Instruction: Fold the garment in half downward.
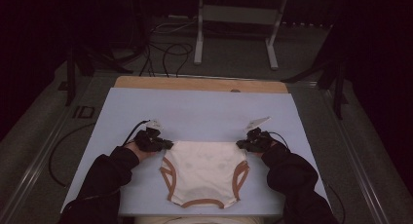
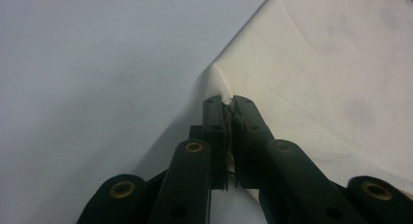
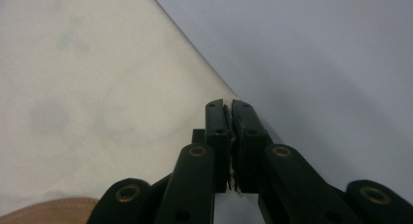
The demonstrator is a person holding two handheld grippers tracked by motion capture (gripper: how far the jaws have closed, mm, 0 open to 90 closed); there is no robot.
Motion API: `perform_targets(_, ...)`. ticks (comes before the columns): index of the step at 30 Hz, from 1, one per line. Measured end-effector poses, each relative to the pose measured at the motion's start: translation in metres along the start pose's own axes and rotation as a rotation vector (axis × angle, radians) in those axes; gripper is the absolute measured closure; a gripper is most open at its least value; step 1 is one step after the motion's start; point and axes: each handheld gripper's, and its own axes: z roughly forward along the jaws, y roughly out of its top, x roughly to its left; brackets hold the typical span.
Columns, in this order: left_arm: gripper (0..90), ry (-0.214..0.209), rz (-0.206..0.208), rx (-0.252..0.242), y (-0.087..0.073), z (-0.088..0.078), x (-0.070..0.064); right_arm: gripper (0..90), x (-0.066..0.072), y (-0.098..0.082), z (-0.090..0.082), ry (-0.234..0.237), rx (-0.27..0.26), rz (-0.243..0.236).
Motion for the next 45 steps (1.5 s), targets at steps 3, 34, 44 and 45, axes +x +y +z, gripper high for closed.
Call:
perform_targets(3, 85.8, 0.014, -0.006, -0.014, 0.004, -0.002, 0.001, 87.1, -0.002, 0.003, -0.003, -0.011, -0.006, -0.003)
perform_targets(34, 85.9, 0.108, -0.002, -0.065, 0.035, -0.010, 0.016, 87.1, -0.030, 0.027, -0.010, -0.083, -0.073, 0.045)
perform_targets(44, 85.9, 0.131, -0.020, -0.061, 0.042, -0.004, 0.022, 87.1, -0.040, 0.032, -0.002, -0.091, -0.071, 0.069)
perform_targets(45, 85.9, 0.133, -0.017, -0.059, 0.043, -0.003, 0.023, 87.0, -0.041, 0.033, -0.001, -0.094, -0.070, 0.075)
